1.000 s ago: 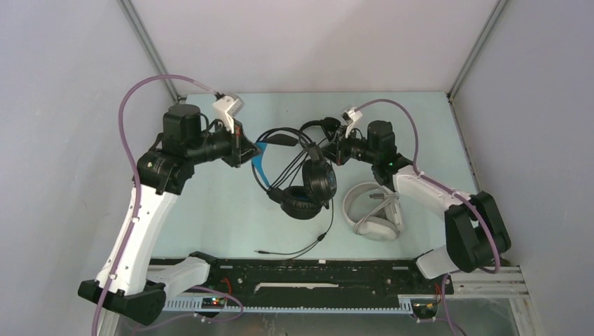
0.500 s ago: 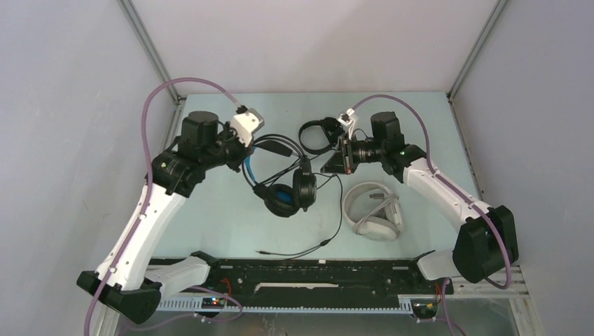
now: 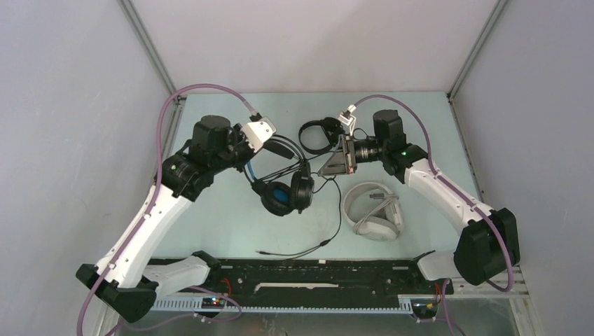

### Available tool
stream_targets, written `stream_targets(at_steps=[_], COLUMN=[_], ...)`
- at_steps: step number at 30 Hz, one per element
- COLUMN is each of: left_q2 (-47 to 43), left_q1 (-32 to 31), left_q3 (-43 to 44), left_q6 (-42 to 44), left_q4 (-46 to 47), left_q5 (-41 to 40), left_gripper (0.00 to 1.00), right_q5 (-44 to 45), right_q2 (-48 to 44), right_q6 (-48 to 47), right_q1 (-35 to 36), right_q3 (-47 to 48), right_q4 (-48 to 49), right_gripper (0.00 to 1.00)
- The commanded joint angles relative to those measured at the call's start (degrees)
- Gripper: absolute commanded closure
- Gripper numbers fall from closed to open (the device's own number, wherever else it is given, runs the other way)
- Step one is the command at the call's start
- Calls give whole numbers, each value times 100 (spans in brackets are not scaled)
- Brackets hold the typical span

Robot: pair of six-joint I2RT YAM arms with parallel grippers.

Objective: Wrap the headphones
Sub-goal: Wrap the headphones cable around the headphones.

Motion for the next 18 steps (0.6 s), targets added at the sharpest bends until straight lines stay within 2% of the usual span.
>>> stream_targets(at_steps=[1, 9, 14, 18], left_q2=[-26, -62, -139, -90], left_q1=[0, -36, -54, -62], left_q3=[-41, -95, -99, 65], left_q6=[94, -23, -119, -593], left_q4=[70, 163, 266, 288], left_q5=[-710, -980, -1124, -1308], left_gripper=[100, 100, 100, 100], right_q5=[-460, -567, -615, -518], right_q2=[-299, -266, -82, 41], right_q6=[637, 1597, 2169, 2576], right_q1=[-36, 165, 437, 647], right_q3=[313, 313, 315, 311], right_q4=[734, 1824, 2643, 3214], right_gripper=[100, 90, 94, 94])
